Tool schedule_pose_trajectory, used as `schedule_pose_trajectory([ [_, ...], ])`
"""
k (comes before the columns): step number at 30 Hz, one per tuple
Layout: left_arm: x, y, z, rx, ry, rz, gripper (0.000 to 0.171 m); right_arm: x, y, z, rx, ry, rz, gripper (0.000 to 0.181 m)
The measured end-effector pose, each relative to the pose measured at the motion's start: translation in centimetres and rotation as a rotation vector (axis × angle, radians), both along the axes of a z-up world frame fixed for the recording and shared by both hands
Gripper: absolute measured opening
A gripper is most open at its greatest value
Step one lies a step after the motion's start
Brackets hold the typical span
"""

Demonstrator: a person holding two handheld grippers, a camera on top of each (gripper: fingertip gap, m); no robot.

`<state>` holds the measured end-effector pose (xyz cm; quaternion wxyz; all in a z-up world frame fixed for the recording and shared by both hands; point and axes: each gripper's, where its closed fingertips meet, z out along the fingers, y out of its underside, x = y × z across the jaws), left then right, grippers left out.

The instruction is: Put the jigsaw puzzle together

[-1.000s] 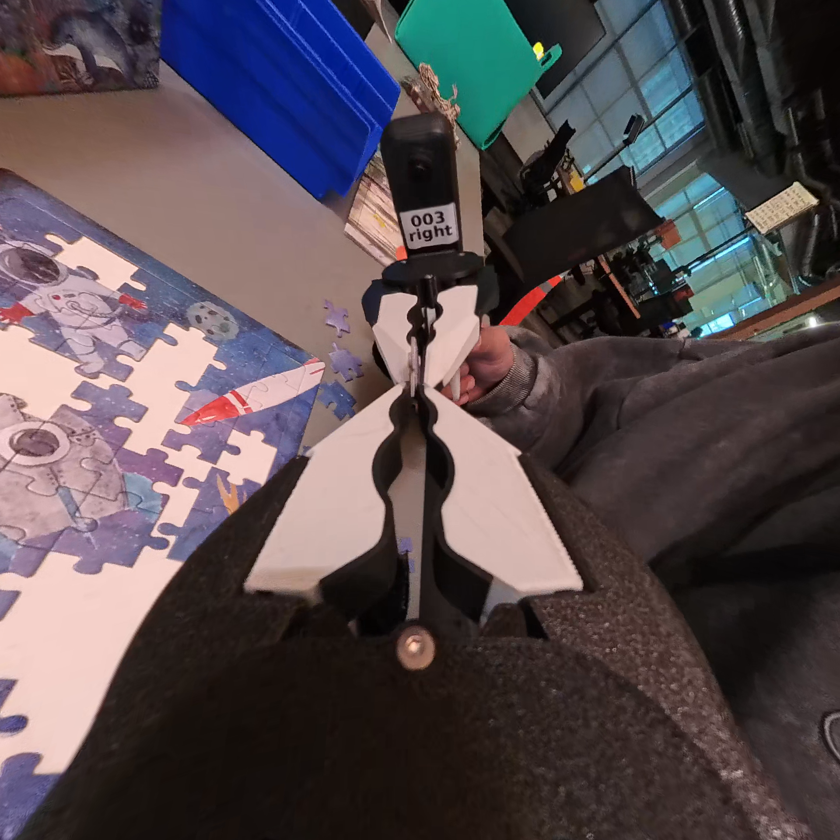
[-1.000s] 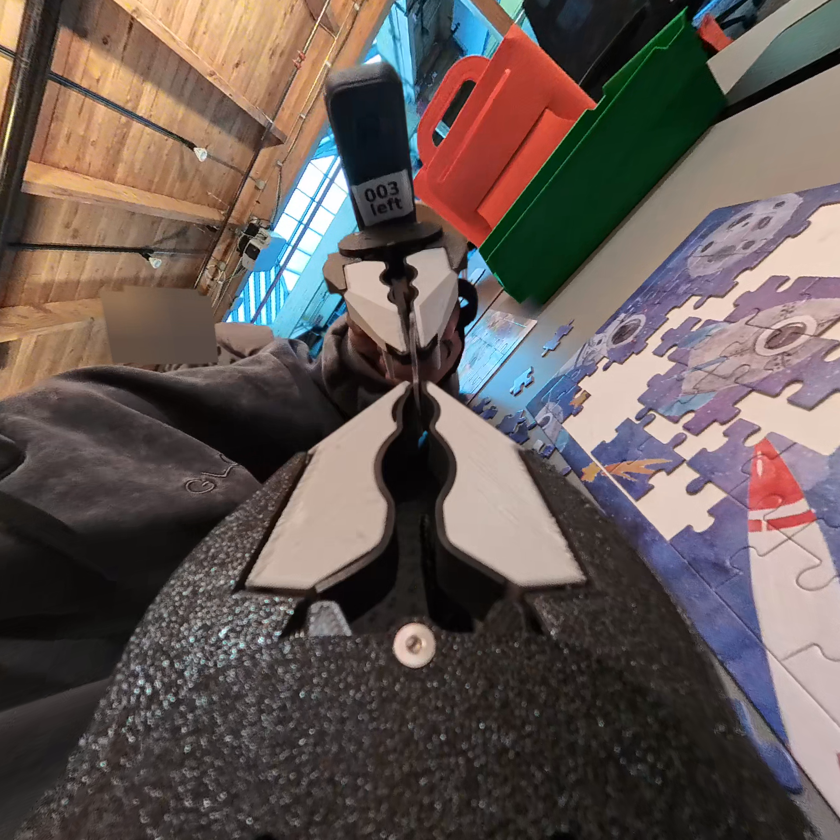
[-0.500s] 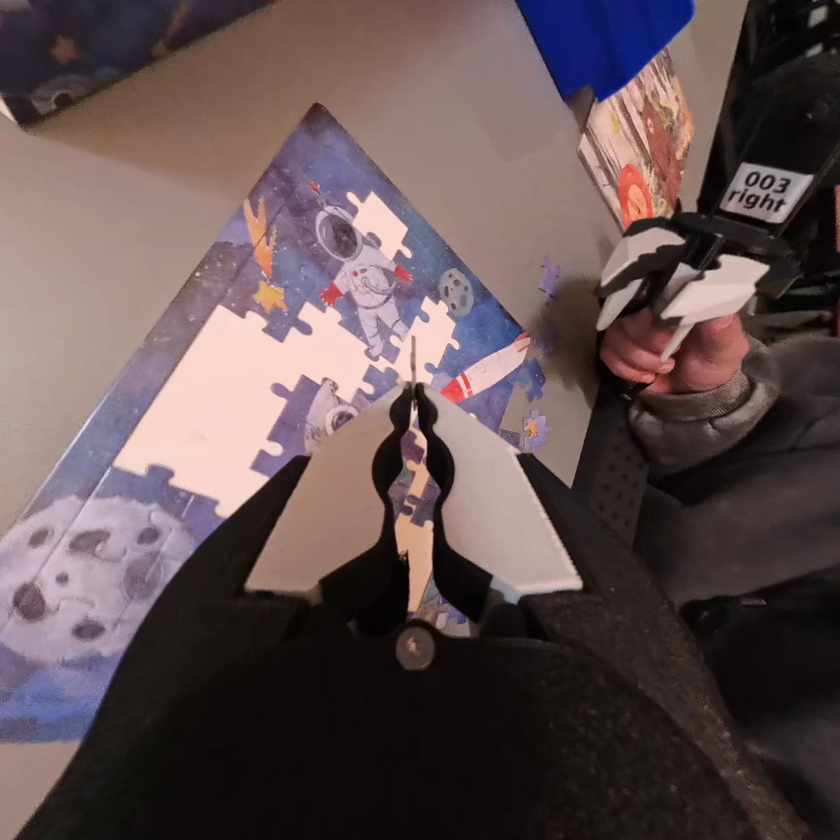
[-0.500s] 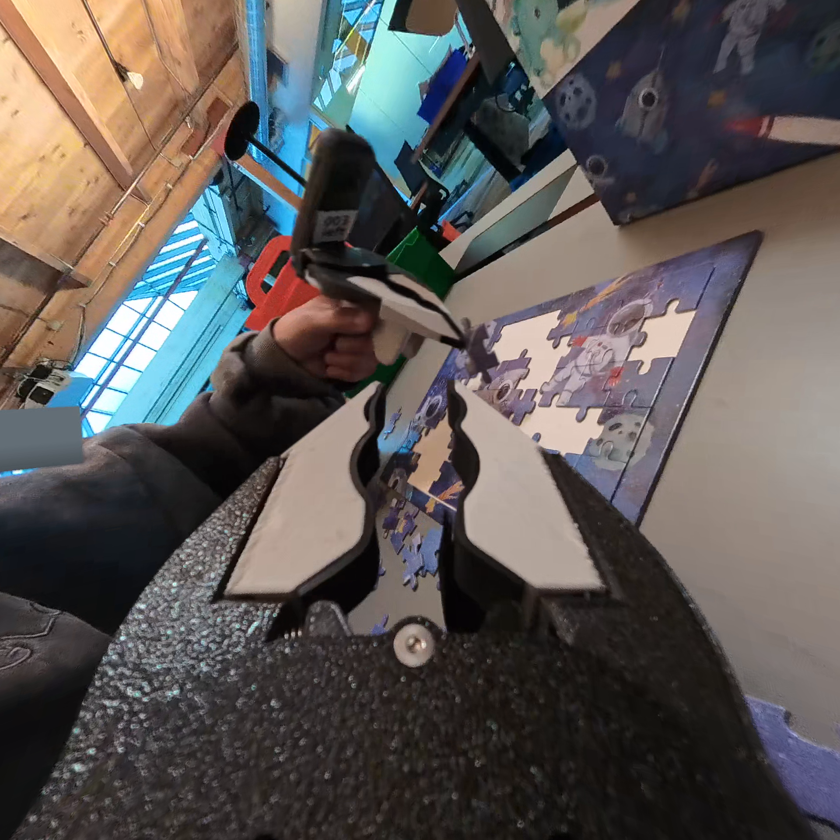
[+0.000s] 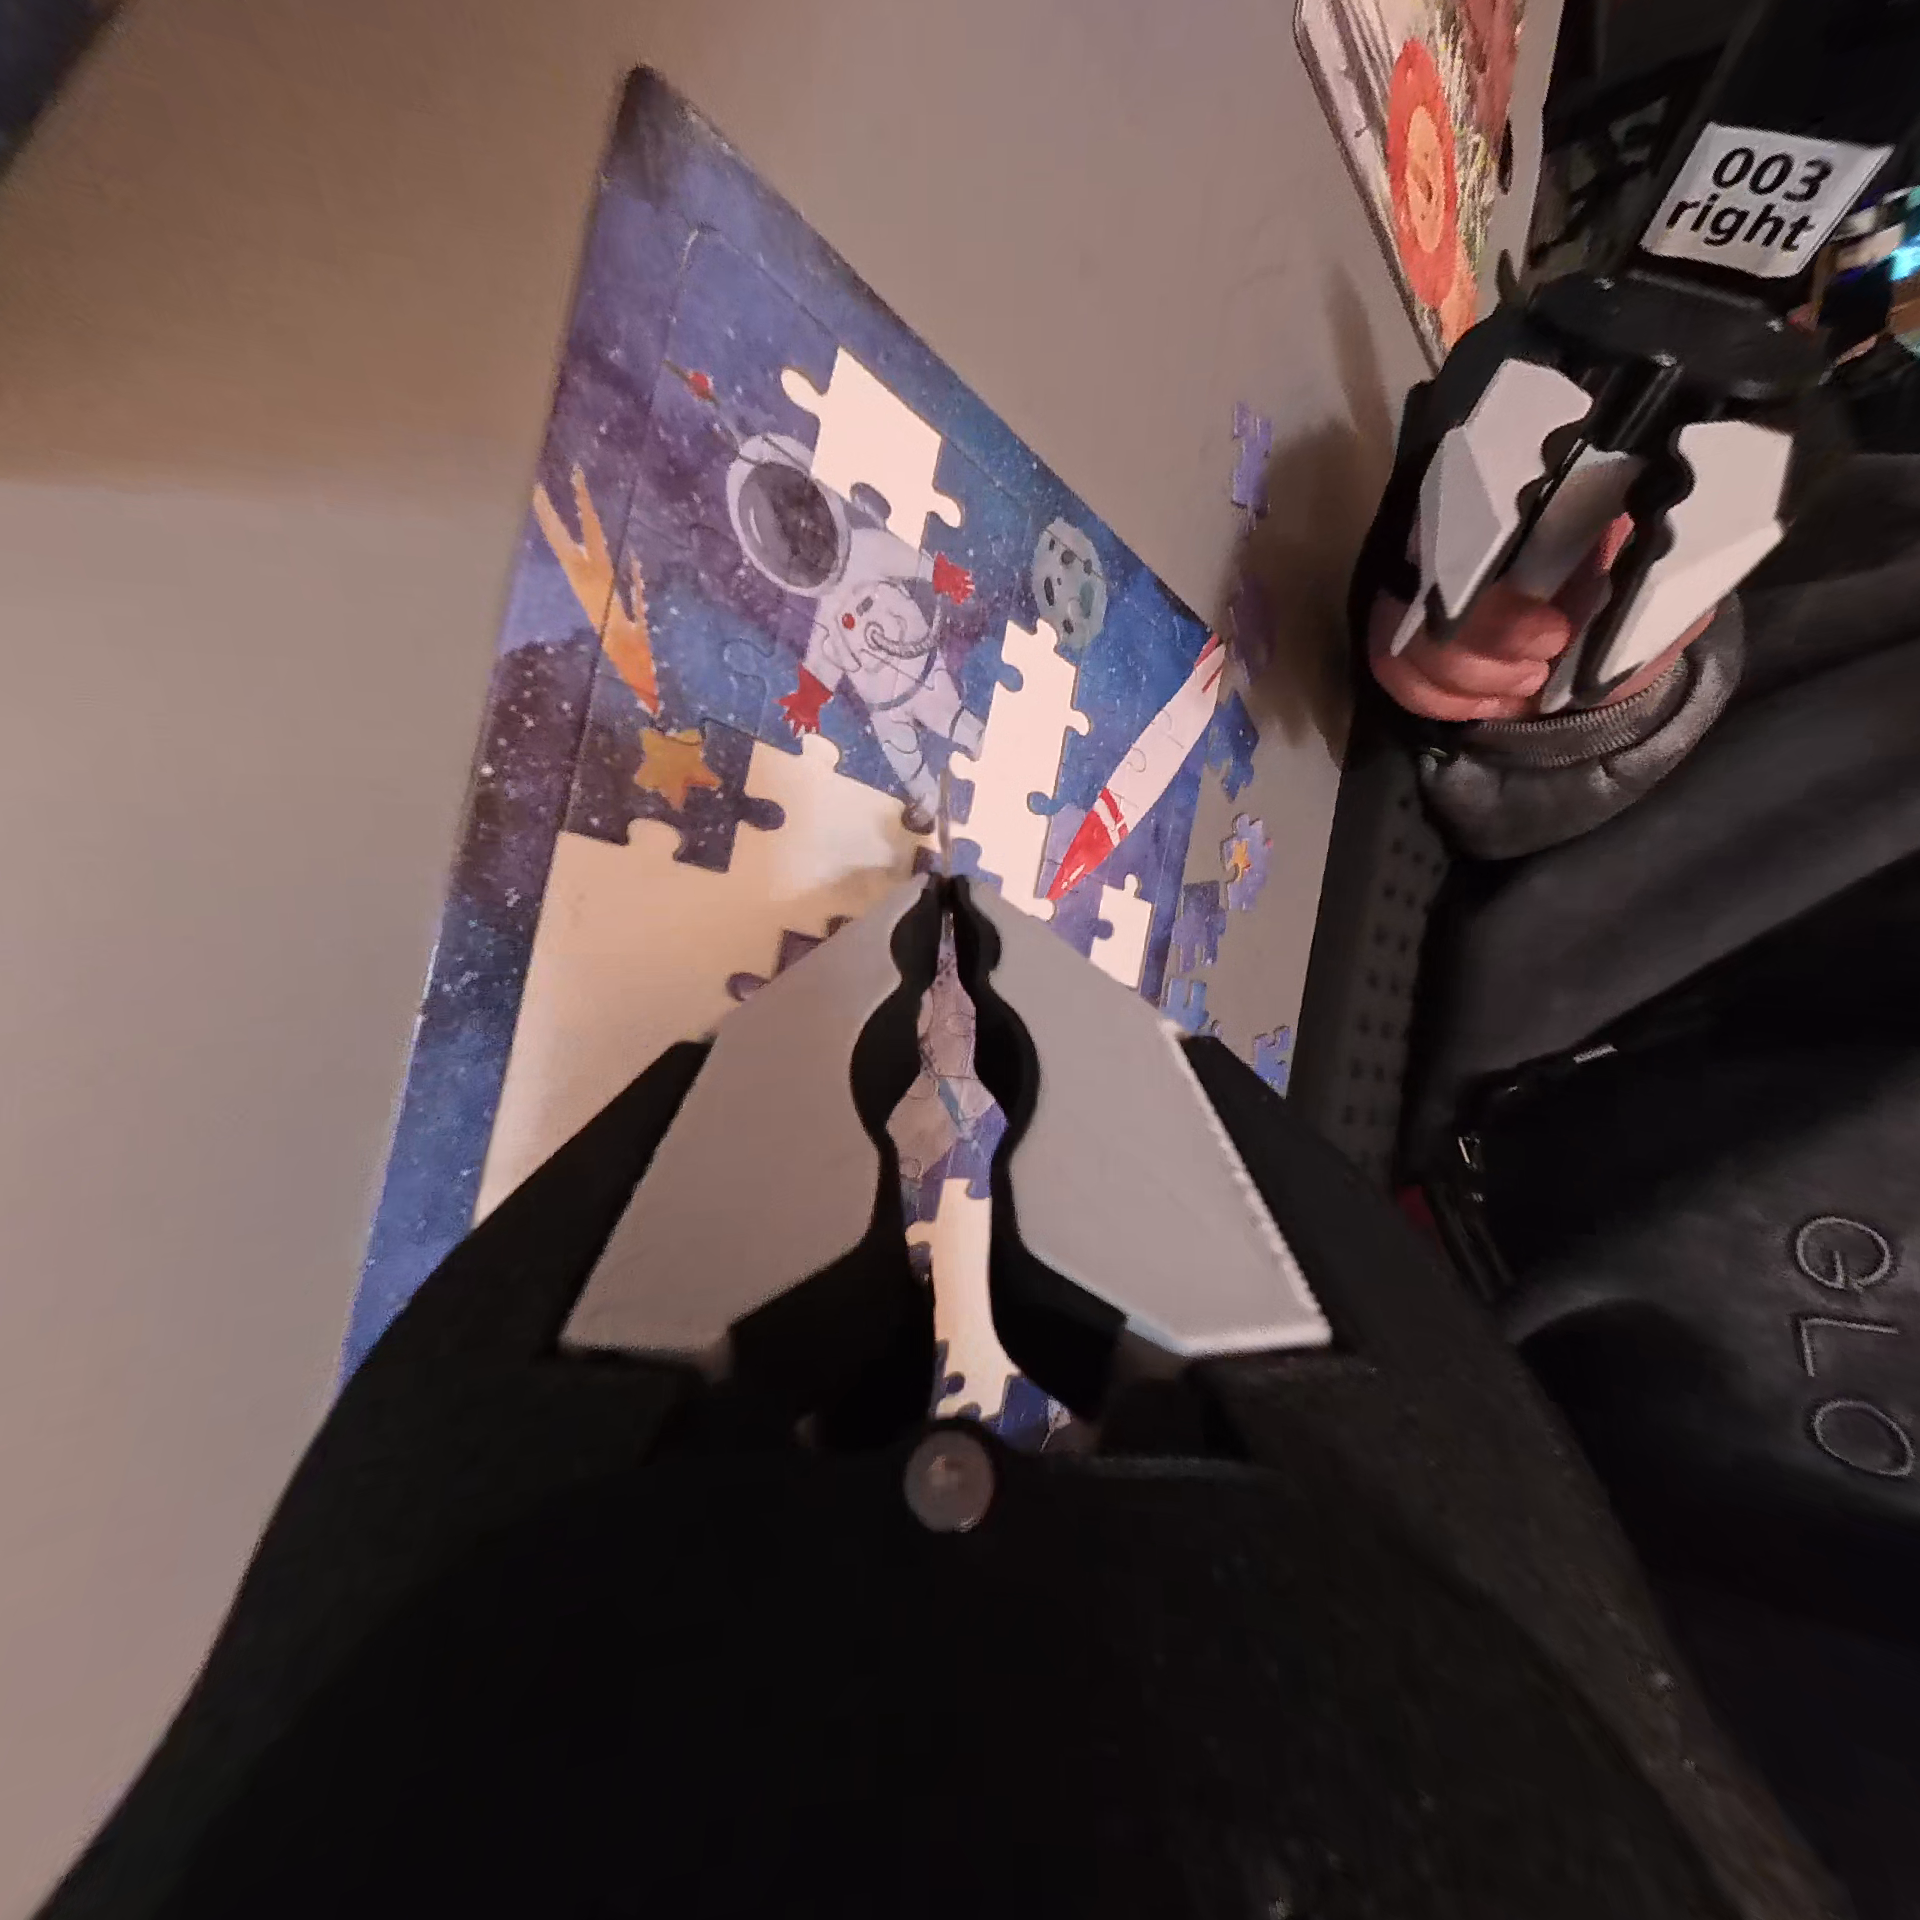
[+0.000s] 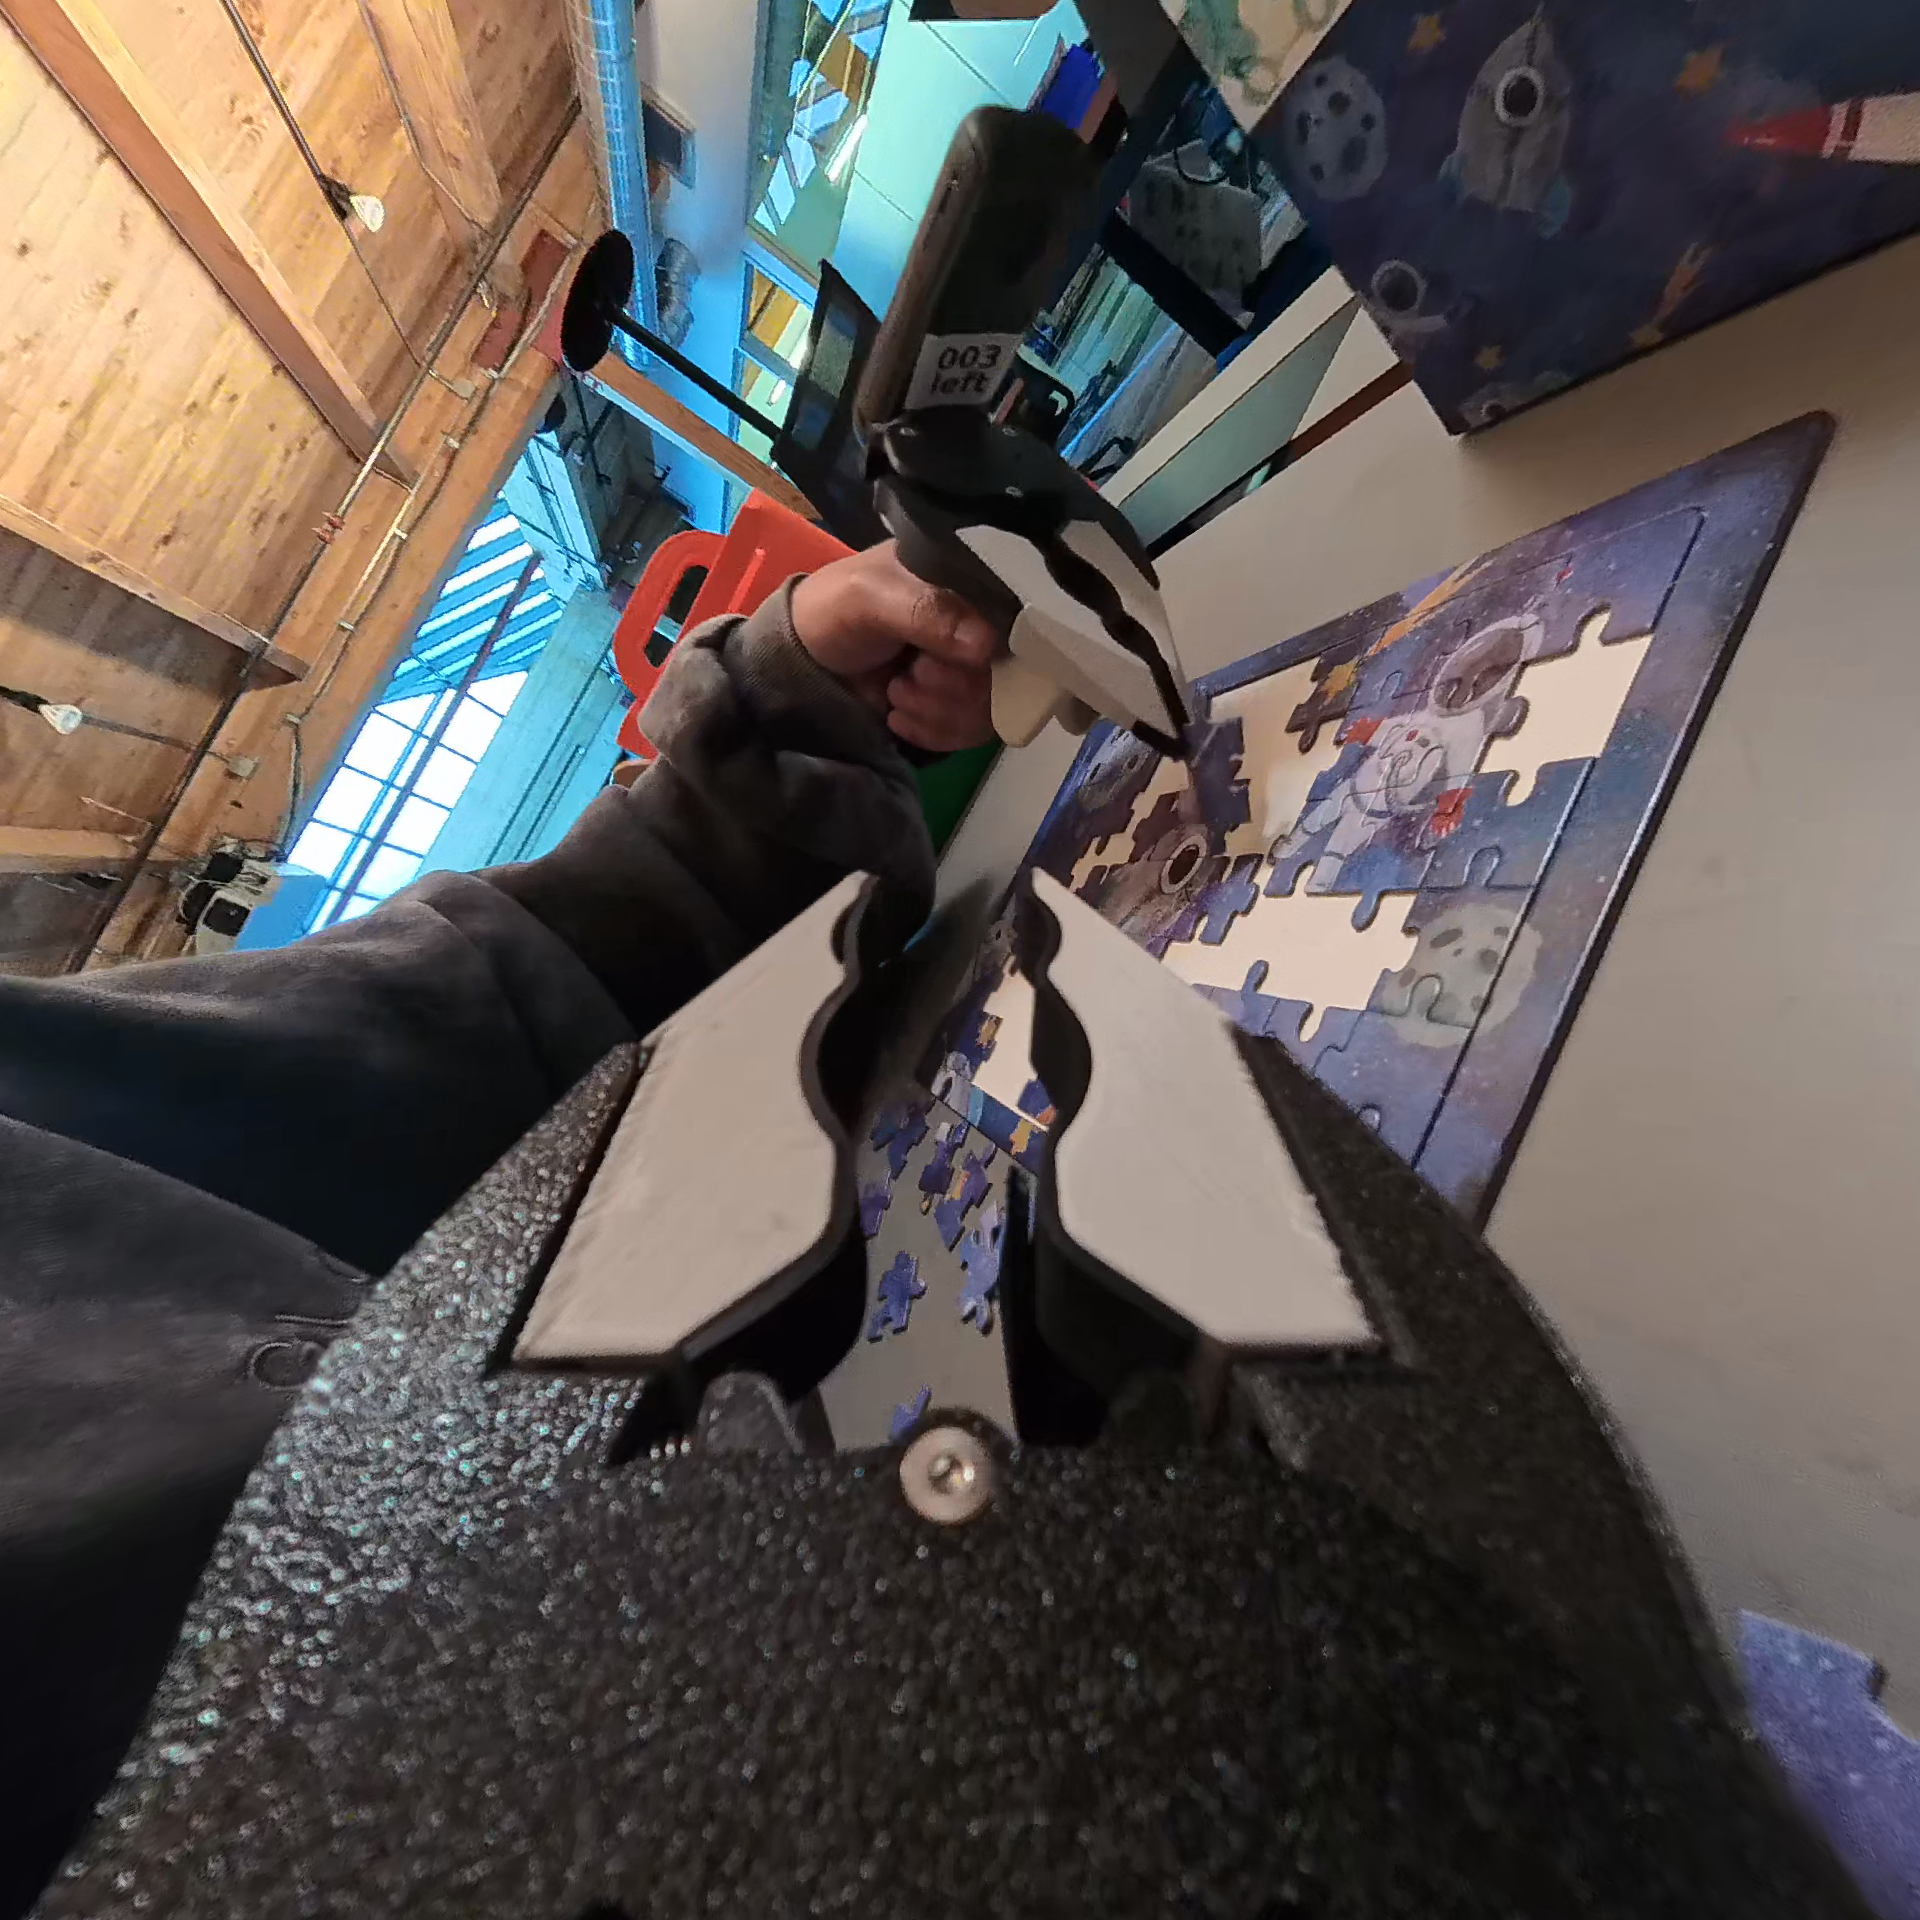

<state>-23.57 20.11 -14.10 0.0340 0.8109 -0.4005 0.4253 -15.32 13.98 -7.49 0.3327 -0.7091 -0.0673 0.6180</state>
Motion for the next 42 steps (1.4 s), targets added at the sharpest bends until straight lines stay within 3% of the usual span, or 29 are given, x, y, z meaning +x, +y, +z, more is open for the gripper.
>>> schedule_pose_trajectory([
  [6,-0.1,0.1,-1.0,-0.02,0.004,0.004,0.001,0.0,0.0,-0.1,-0.018,0.017,0.006,0.026],
  [18,-0.7,0.6,-2.1,0.154,0.112,0.006,0.006,-0.3,-0.3,-0.3,-0.031,0.019,0.03,0.027],
  [23,-1.1,0.3,-2.5,0.248,0.188,-0.028,0.024,-0.4,-0.3,-0.4,-0.036,0.02,0.035,0.027],
  [26,-1.3,0.9,-2.1,0.35,0.223,-0.031,0.027,-0.5,-0.4,-0.3,-0.037,0.02,0.039,0.028],
  [28,-0.9,1.1,-1.4,0.44,0.205,-0.048,0.021,-0.5,-0.4,-0.3,-0.036,0.02,0.038,0.028],
  [29,-0.4,0.6,-1.0,0.477,0.181,-0.074,0.002,-0.5,-0.4,-0.3,-0.036,0.02,0.037,0.028],
  [30,0.0,0.0,-0.8,0.511,0.164,-0.106,0.0,-0.5,-0.4,-0.3,-0.037,0.02,0.037,0.028],
  [34,0.2,-0.8,-2.0,0.628,0.236,-0.166,0.0,-0.5,-0.4,-0.4,-0.037,0.02,0.04,0.028],
  [37,0.1,-1.3,-3.1,0.614,0.262,-0.176,0.0,-0.6,-0.5,-0.4,-0.042,0.021,0.045,0.029],
  [42,-0.1,-0.9,-2.6,0.618,0.25,-0.155,0.0,-0.7,-0.5,-0.4,-0.046,0.021,0.048,0.029],
])
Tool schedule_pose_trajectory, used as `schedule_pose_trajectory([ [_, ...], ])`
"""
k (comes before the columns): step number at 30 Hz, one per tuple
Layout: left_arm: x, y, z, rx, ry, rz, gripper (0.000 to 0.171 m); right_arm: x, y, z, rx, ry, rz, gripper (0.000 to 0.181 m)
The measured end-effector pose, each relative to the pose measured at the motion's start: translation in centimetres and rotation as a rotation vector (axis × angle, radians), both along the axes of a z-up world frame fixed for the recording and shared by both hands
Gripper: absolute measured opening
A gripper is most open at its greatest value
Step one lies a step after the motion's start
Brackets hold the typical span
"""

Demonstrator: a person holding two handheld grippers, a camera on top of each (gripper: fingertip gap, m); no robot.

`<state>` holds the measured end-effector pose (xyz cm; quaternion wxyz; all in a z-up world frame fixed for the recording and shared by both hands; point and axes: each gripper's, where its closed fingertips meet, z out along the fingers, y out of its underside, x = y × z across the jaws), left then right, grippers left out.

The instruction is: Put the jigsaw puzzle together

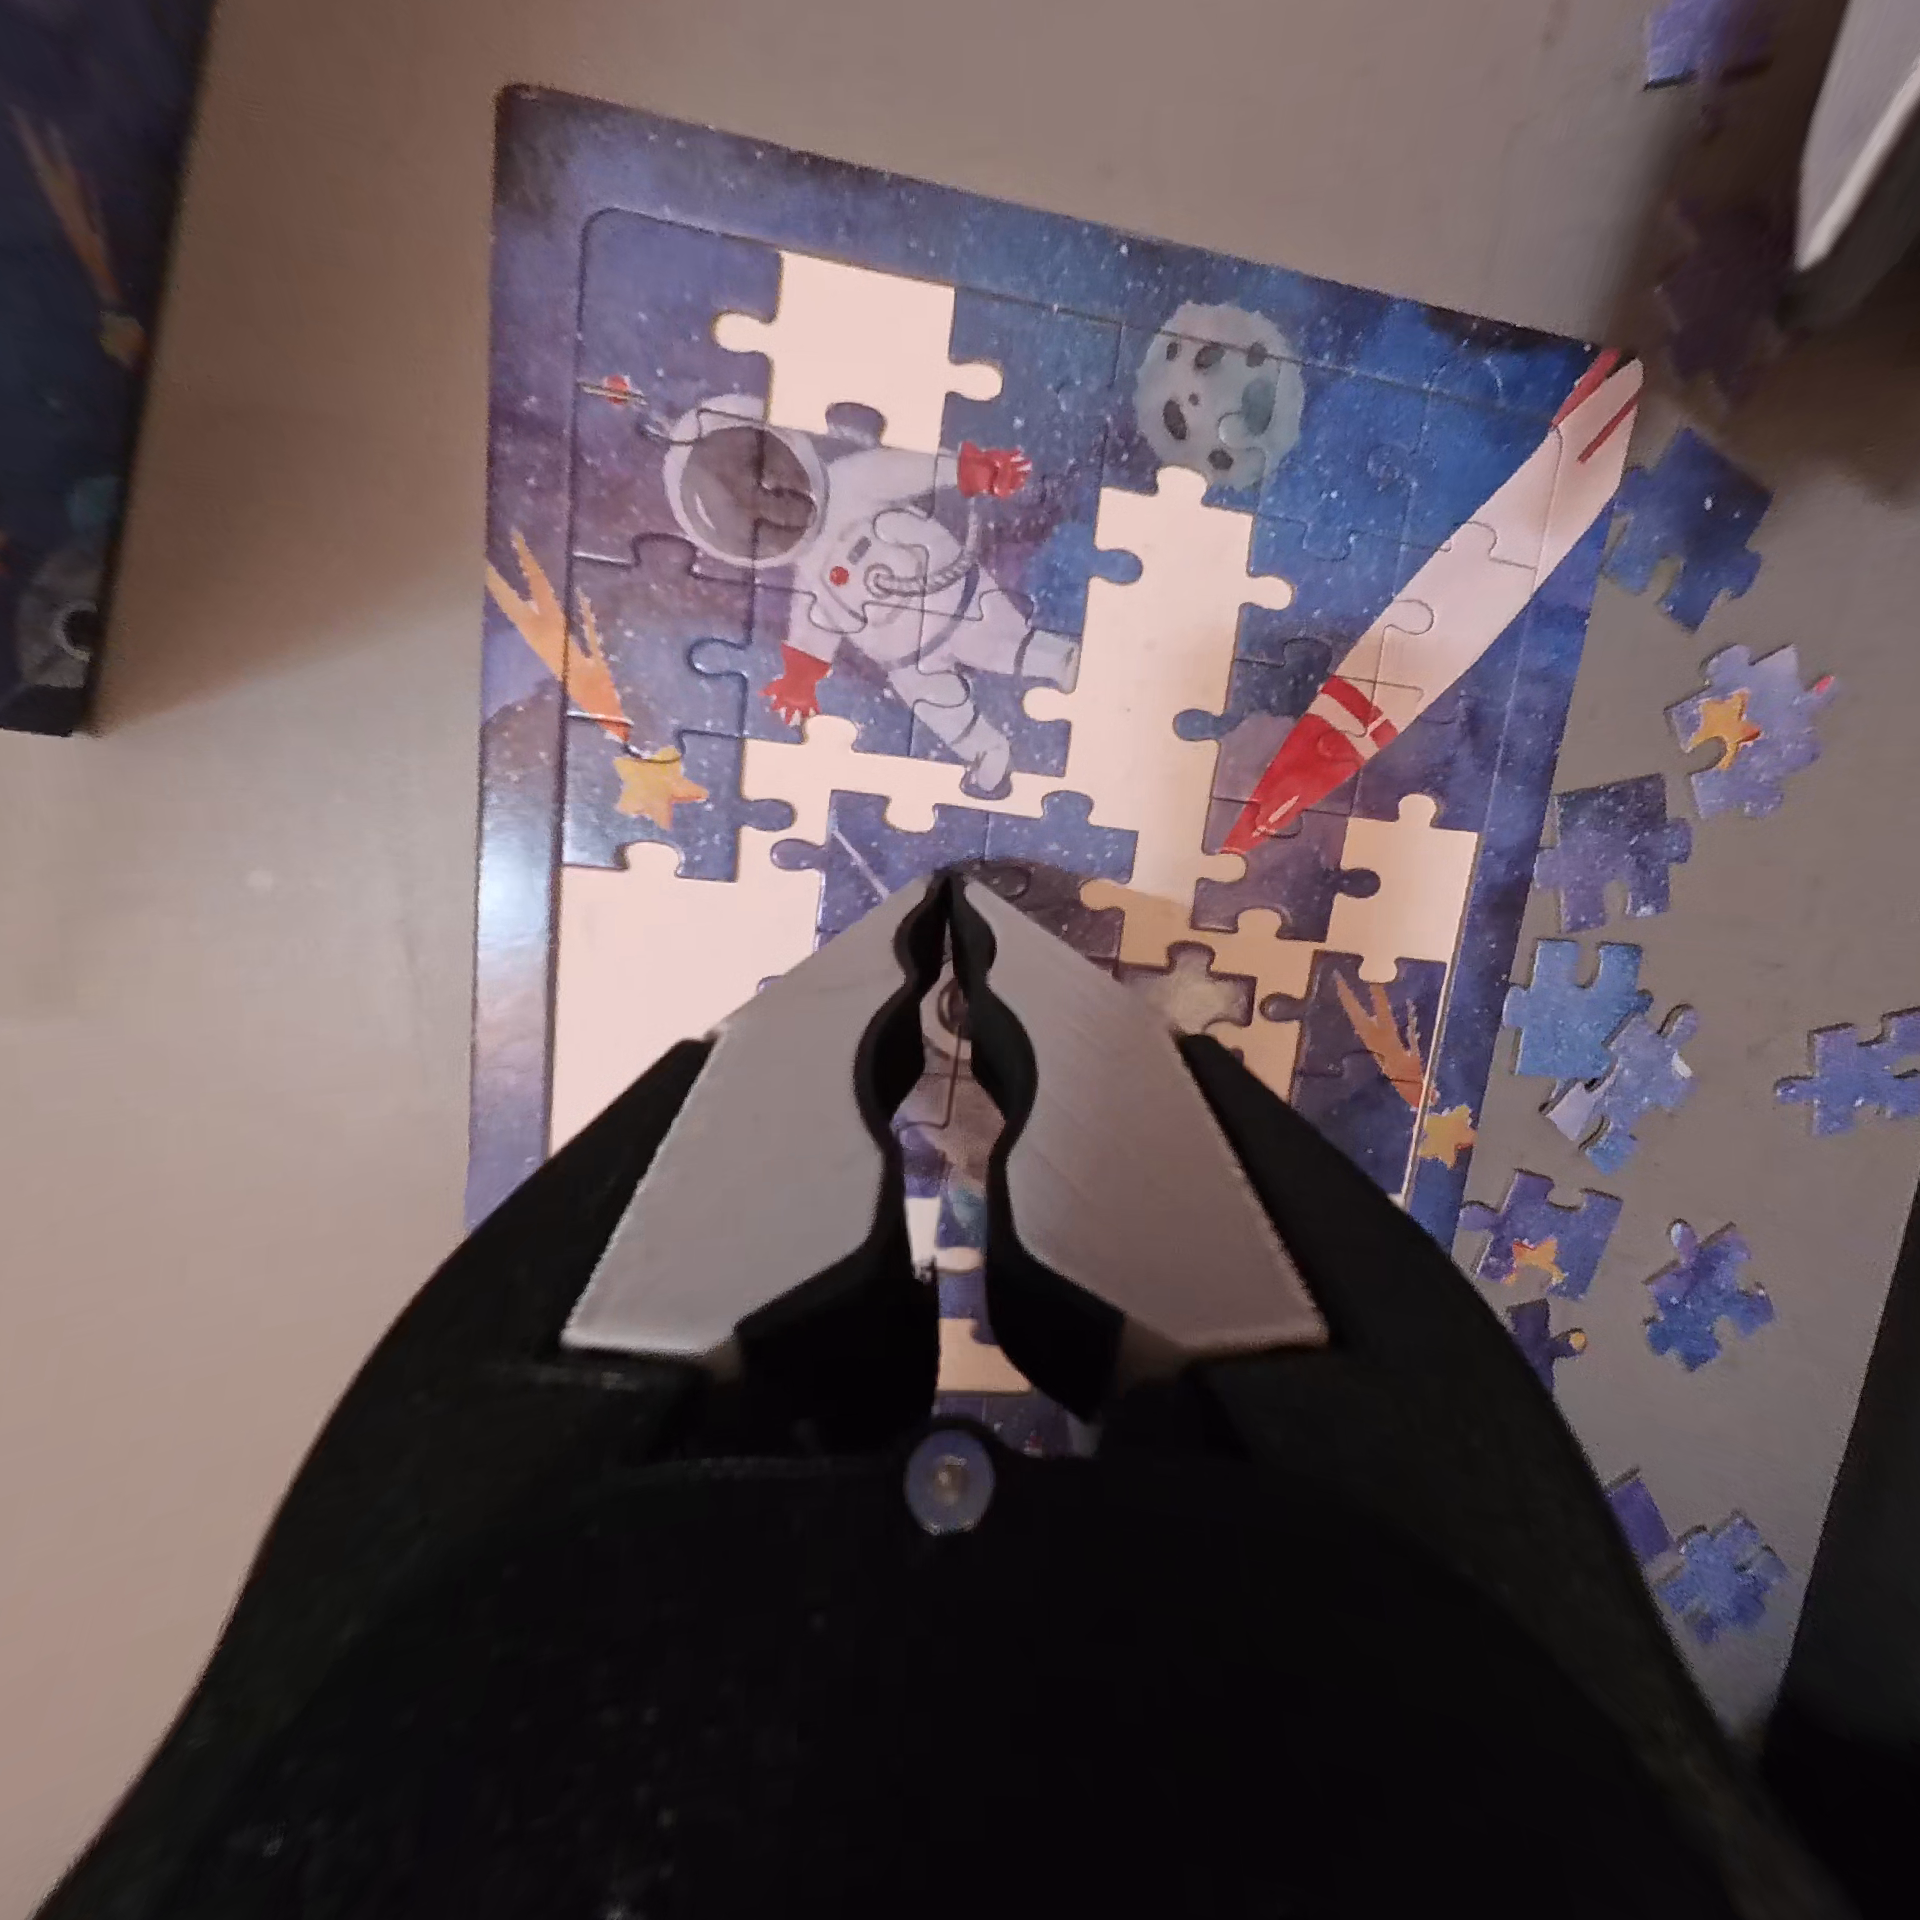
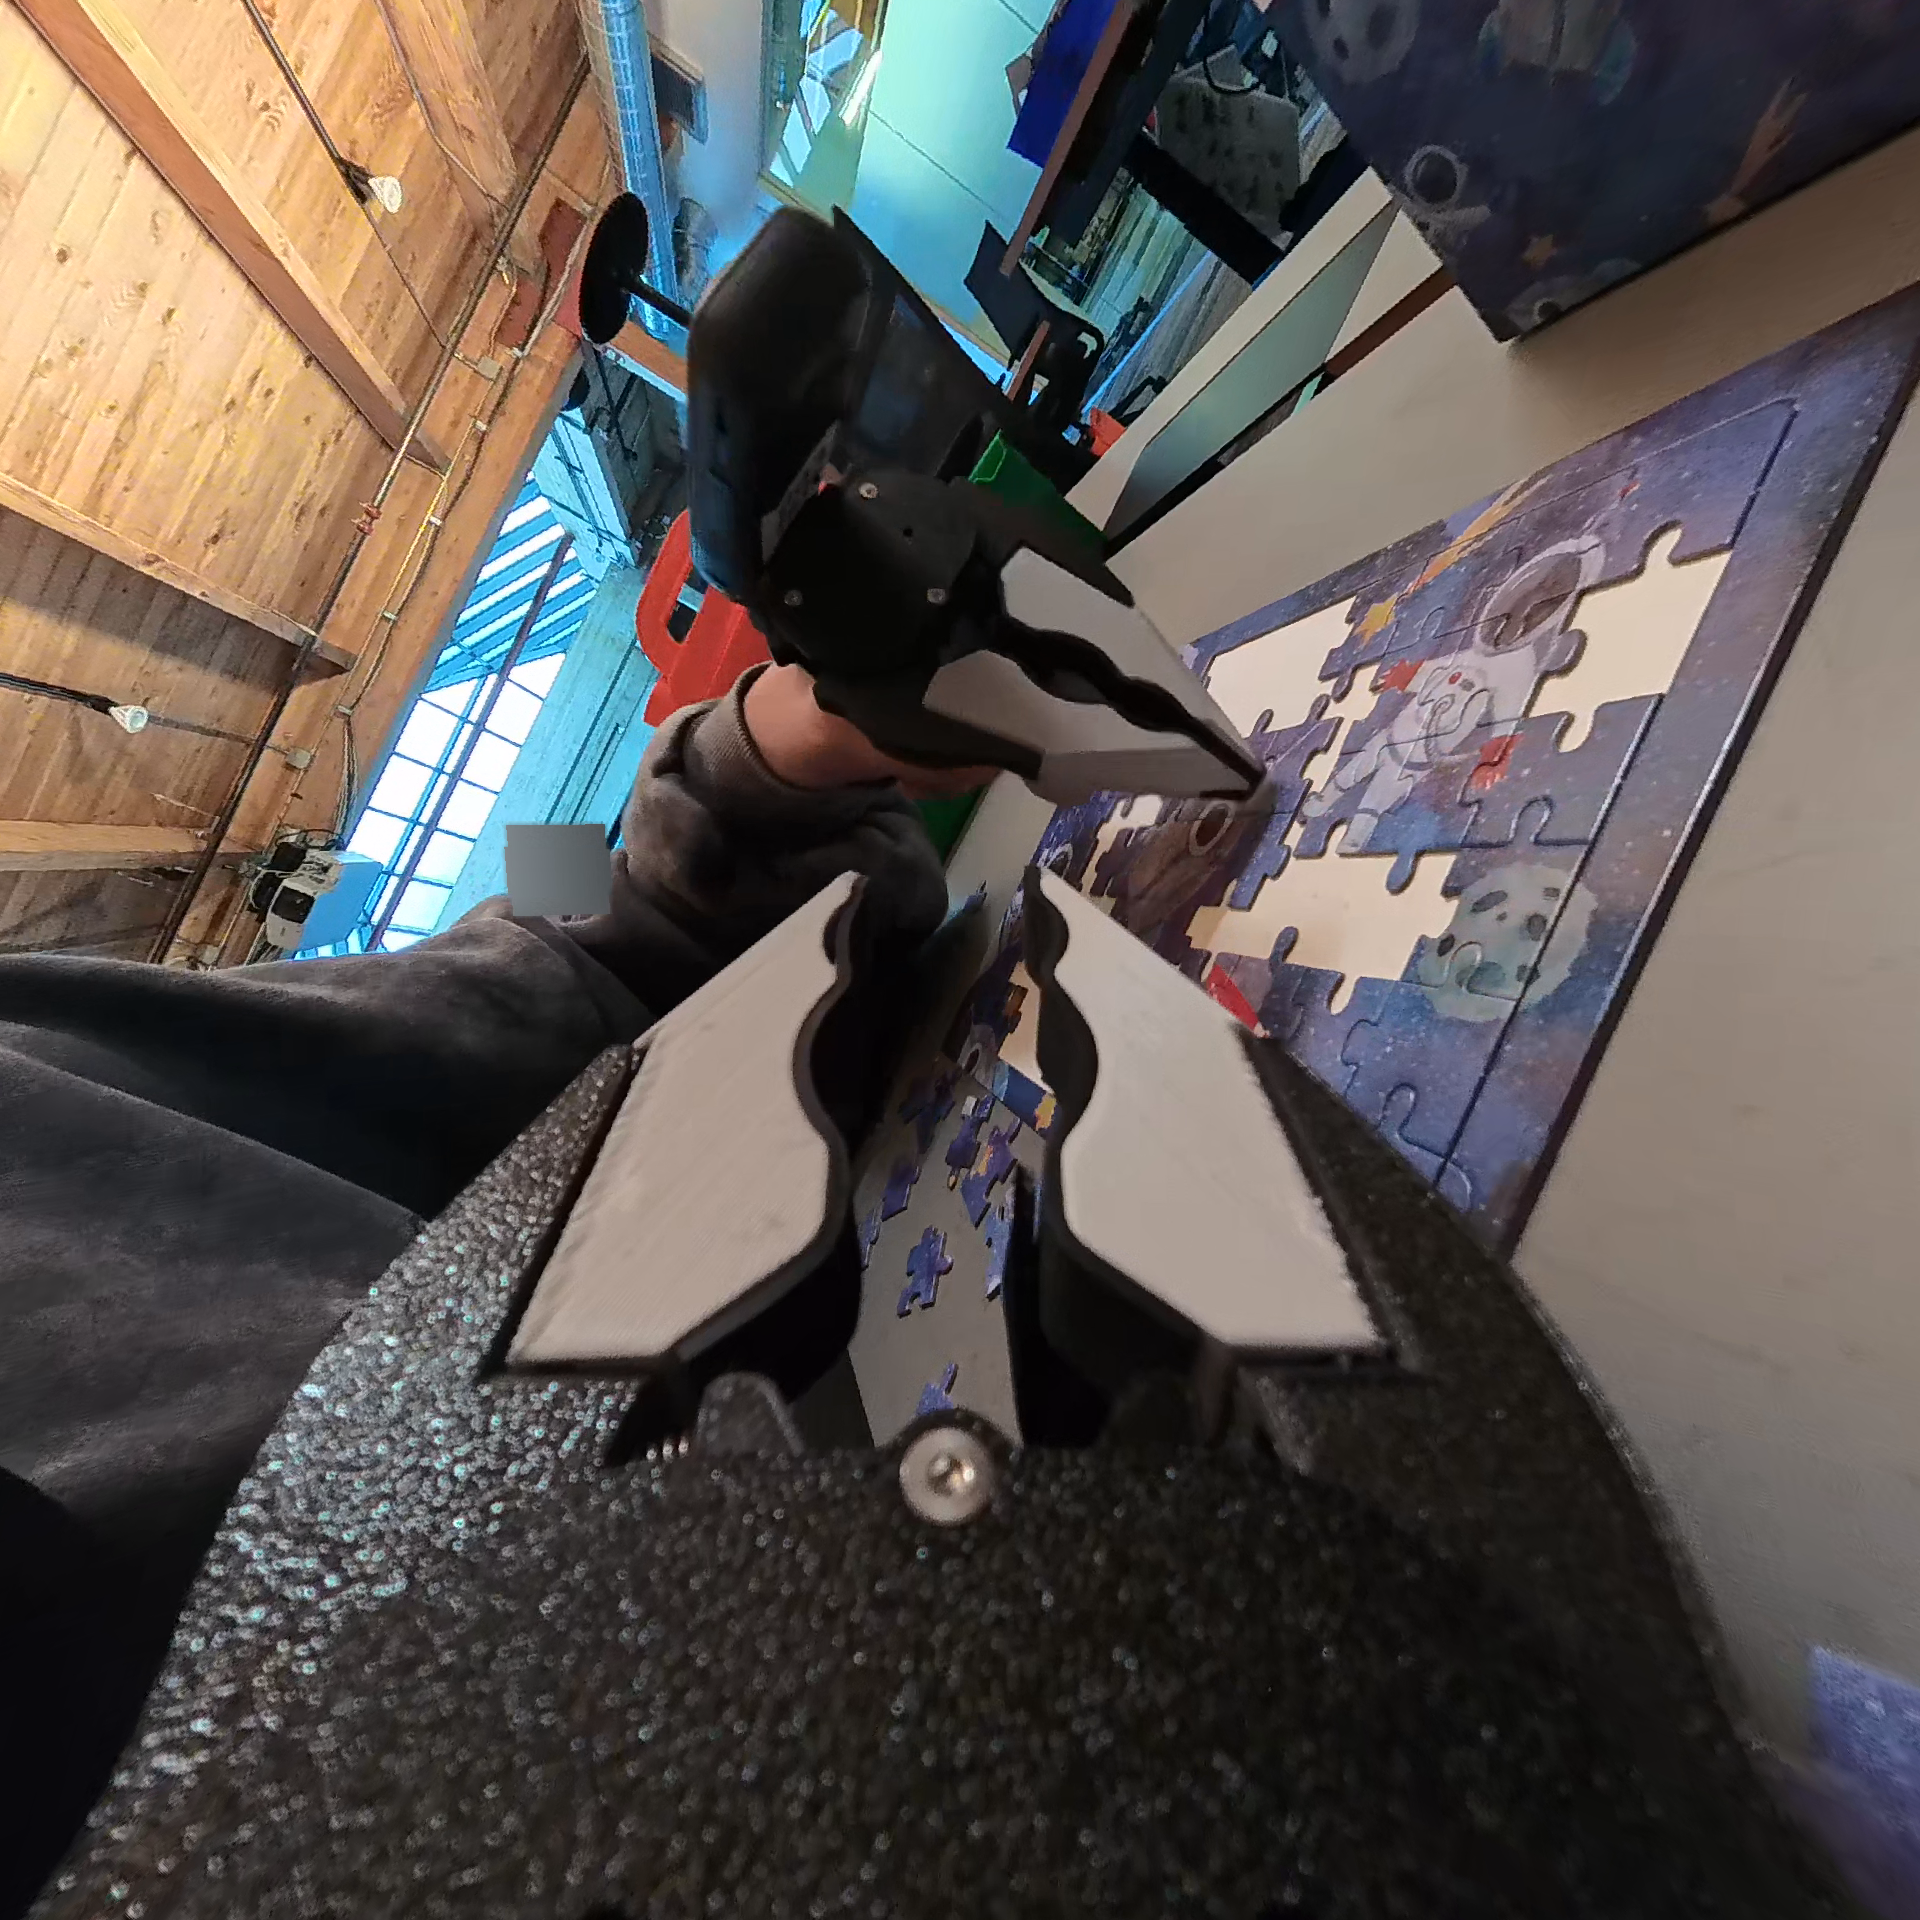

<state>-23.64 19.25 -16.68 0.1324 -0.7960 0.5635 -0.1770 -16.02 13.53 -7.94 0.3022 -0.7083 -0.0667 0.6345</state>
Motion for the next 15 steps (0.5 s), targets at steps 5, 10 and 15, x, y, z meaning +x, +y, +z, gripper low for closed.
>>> schedule_pose_trajectory([
  [5,-0.5,0.2,-0.1,-0.014,-0.001,0.024,0.0,0.0,-0.1,-0.1,-0.005,0.004,0.005,0.029],
  [10,-0.6,0.1,-0.6,-0.011,-0.002,0.04,0.0,0.0,0.0,-0.1,-0.007,0.0,0.003,0.029],
  [15,-1.2,0.7,1.2,0.069,-0.027,0.089,0.008,0.1,0.1,-0.2,0.0,-0.012,-0.005,0.029],
])
